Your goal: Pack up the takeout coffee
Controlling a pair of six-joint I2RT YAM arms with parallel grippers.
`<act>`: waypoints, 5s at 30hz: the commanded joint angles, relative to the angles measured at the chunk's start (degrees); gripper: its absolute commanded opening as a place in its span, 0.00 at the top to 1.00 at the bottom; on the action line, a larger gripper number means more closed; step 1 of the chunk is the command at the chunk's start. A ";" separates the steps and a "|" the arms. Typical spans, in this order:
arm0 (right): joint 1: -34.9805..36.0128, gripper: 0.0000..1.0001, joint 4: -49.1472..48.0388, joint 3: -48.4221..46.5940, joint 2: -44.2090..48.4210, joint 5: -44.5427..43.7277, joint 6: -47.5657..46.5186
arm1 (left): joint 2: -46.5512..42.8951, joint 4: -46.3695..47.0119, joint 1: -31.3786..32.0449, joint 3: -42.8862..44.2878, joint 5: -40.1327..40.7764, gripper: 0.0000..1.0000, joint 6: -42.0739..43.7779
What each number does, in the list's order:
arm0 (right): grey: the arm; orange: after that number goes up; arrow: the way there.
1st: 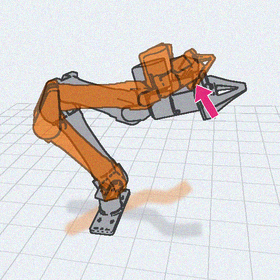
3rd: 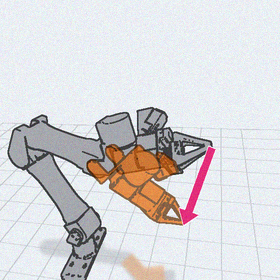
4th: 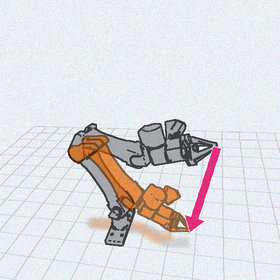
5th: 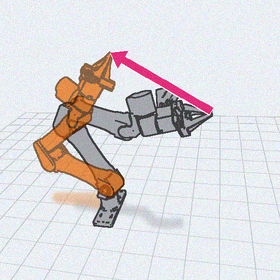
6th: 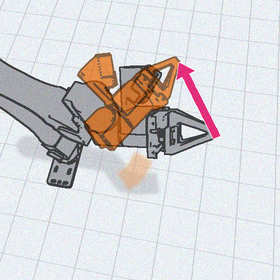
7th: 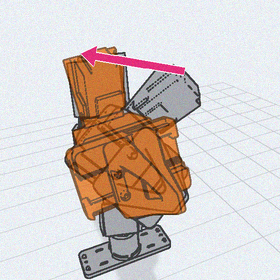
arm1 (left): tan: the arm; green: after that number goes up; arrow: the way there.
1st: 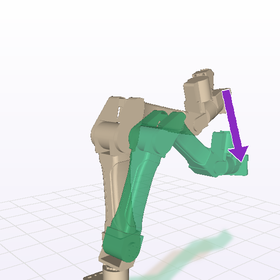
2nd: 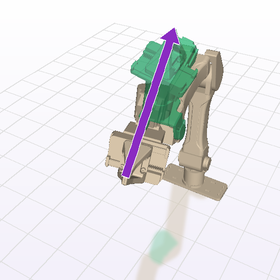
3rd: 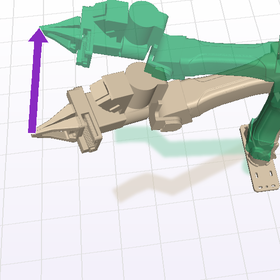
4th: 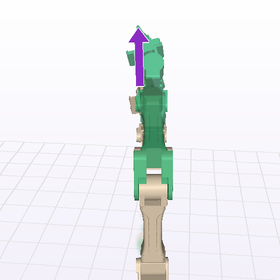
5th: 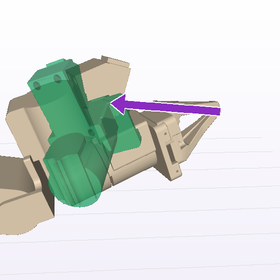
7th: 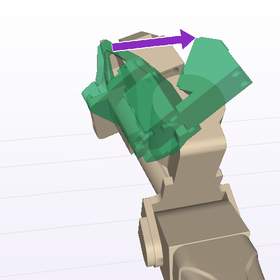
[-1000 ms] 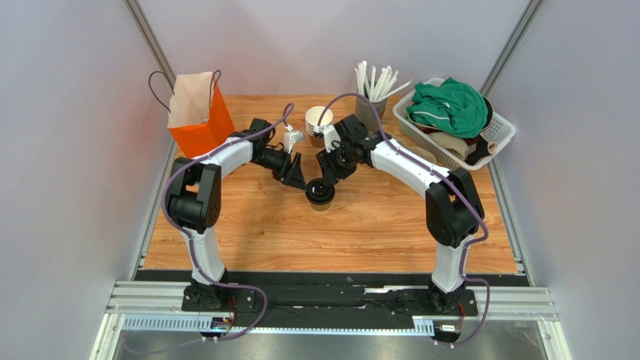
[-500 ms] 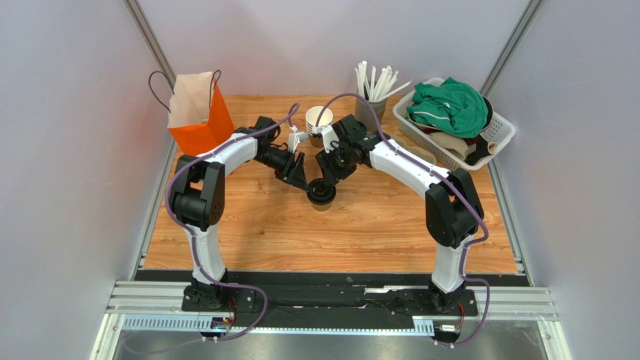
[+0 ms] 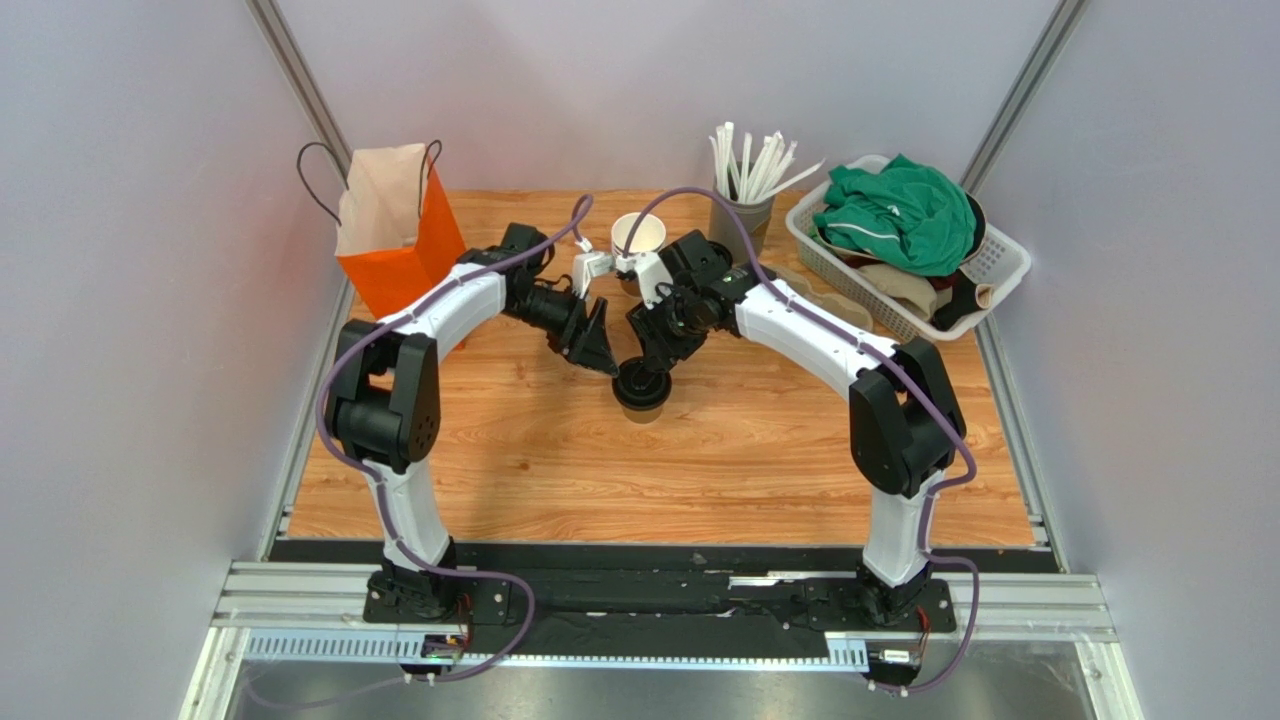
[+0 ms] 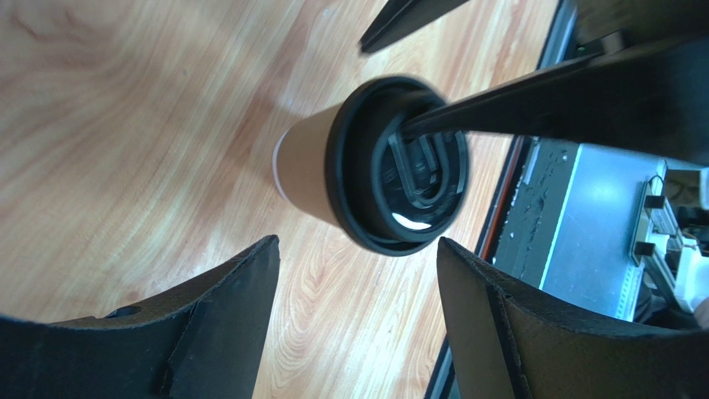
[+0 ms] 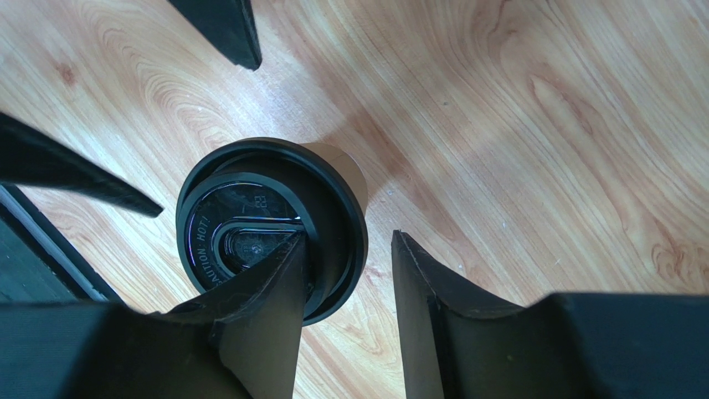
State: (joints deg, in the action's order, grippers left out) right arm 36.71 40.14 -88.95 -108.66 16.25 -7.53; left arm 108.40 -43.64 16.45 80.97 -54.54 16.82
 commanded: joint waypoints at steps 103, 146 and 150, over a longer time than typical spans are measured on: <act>3.37 0.83 11.45 -4.30 3.02 -1.66 -16.46 | -19.72 -6.90 -16.01 1.74 2.77 0.14 4.72; 8.20 1.00 26.74 -7.11 3.99 13.36 -73.84 | -17.35 -2.51 -16.10 -2.04 3.39 0.14 2.69; 7.94 0.97 30.69 -8.70 2.15 17.32 -80.70 | -17.17 -2.24 -16.10 -2.31 3.92 0.14 2.78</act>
State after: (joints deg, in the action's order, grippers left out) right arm 45.12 65.36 -94.45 -104.81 26.96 -77.76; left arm 91.09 -47.31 0.69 79.11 -50.39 19.79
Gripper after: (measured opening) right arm 0.021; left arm 0.858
